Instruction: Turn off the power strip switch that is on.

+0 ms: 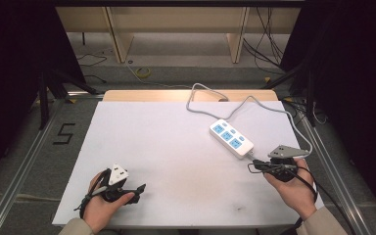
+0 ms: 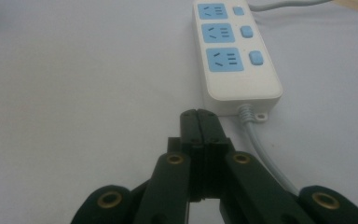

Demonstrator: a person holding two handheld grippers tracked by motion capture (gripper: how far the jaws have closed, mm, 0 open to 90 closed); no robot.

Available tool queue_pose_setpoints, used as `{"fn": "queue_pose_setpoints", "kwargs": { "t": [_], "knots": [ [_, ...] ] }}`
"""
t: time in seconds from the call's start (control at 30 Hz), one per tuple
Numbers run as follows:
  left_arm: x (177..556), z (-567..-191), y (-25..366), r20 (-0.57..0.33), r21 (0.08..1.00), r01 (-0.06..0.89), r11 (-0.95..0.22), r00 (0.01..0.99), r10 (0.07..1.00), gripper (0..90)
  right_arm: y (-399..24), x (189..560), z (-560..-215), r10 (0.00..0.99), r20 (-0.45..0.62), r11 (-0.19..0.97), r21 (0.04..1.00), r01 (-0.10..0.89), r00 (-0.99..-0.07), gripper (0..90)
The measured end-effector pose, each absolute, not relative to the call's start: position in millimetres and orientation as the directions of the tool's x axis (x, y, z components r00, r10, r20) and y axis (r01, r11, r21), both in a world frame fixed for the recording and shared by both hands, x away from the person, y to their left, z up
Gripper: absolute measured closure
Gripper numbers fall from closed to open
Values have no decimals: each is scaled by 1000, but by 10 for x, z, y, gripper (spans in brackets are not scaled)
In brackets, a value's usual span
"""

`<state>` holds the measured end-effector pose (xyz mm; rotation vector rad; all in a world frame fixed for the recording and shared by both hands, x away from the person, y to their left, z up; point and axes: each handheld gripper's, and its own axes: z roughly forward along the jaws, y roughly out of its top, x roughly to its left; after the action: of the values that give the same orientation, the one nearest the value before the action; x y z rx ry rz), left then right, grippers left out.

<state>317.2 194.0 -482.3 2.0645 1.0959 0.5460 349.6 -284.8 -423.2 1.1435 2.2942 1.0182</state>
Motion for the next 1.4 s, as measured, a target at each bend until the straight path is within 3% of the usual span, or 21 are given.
{"fn": "queue_pose_setpoints", "kwargs": {
  "t": [1.4],
  "knots": [
    [3175,-4821,1933,36,760,527,-381,550,834,172,-2779,3699,-4041,799,-35,433,727,534,-600,900]
  ]
}}
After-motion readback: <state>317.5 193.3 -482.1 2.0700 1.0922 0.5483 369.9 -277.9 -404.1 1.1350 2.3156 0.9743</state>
